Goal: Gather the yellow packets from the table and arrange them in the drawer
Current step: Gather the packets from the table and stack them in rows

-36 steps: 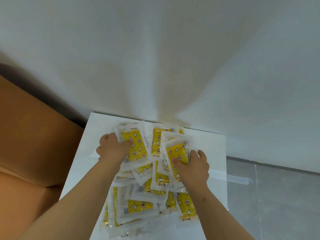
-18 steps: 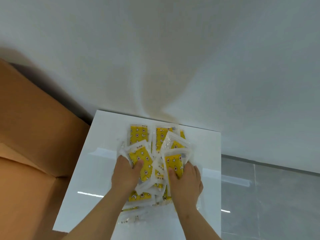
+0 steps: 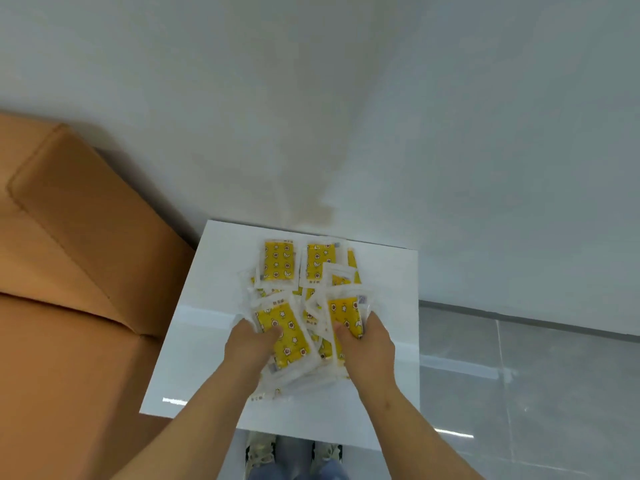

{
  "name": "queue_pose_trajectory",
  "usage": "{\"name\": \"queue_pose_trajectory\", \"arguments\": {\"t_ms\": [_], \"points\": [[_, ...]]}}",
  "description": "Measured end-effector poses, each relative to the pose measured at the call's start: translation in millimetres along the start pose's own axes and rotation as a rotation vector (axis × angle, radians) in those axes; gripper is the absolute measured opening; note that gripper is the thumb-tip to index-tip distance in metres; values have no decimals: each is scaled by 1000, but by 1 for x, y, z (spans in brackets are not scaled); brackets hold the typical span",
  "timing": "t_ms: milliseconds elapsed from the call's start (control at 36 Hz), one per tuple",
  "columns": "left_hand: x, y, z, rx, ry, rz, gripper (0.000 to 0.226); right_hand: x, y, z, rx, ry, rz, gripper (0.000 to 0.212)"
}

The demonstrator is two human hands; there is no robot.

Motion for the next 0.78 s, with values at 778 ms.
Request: {"name": "queue_pose_trajectory", "arguments": {"t_ms": [778], "points": [[-129,183,102,186,27,534,32,-5,303,52,55,-878,-287,17]]}}
Point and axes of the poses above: each hand's wrist, its own y-axis away from the middle knuckle, its own x-axis out of the palm, z = x × y, the point moved 3 cm from there along -y, towards the middle knuckle, and after that the axes turned 11 degrees about -x, right-handed, at the moved point
